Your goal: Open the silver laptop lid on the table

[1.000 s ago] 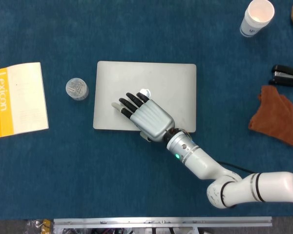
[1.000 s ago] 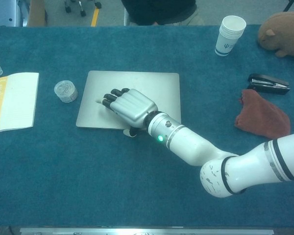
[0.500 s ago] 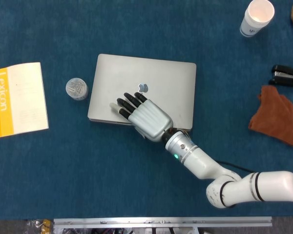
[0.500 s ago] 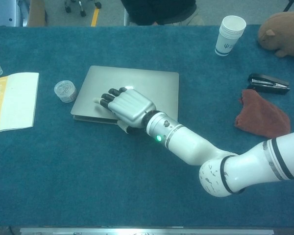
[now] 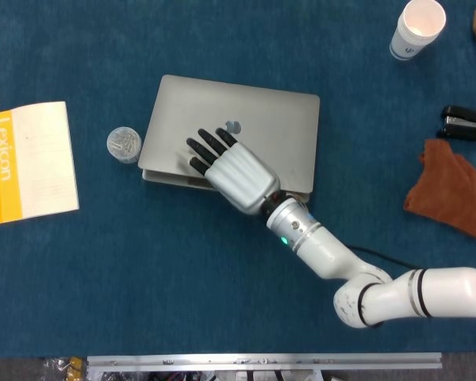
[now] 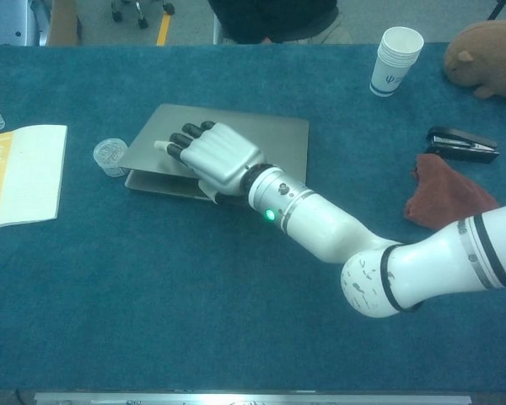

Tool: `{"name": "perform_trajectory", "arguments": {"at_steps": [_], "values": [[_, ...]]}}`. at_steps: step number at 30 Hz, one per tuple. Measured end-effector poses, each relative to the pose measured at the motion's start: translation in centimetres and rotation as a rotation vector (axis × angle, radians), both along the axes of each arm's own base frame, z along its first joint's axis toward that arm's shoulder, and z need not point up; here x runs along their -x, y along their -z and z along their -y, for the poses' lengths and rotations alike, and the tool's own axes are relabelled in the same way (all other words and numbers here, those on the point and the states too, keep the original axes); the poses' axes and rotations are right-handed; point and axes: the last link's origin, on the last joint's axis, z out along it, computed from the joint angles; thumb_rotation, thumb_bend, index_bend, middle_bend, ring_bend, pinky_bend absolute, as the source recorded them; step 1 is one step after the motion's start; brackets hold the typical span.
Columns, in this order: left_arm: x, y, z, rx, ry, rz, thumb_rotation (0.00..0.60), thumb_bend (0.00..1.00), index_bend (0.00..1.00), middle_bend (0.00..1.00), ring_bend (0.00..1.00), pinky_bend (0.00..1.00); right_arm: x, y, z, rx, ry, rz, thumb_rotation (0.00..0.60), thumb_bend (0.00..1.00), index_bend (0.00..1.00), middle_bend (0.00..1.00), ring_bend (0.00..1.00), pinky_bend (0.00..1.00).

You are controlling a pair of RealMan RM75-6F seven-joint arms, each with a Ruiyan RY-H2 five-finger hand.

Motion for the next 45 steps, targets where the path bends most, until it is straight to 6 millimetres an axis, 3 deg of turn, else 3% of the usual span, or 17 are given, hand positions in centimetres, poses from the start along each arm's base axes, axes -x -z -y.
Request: {"name": "perform_trajectory", "arguments": {"at_steps": [22,36,45], "values": [[-1.3,2.9,-0.4,0.237,0.099,-0.02,0.6,0.38,0.12,0.09,0.03,0.07,-1.9,-2.7,2.1,0.101,-0.048,-0.034,0.6,0.51,0.0,0.1,0.06,0.15],[-6.5,7.1,-3.1,0.481,0.367,-0.084,0.6,0.38,0.1,0.06,0.02,0.07,-2.1,-3.5,2.5,0.137,-0.057,-0.05,0.6,0.51,0.0,0.1,0.06,0.15],[-8.2,10.0,-4.8,0.582,0.432,-0.128,0.6,0.38,0.09,0.05,0.02,0.07,-2.0,-3.8,2.7,0.152,-0.055,-0.055,0.6,0.51,0.0,0.1,0.06,0.15]]}}
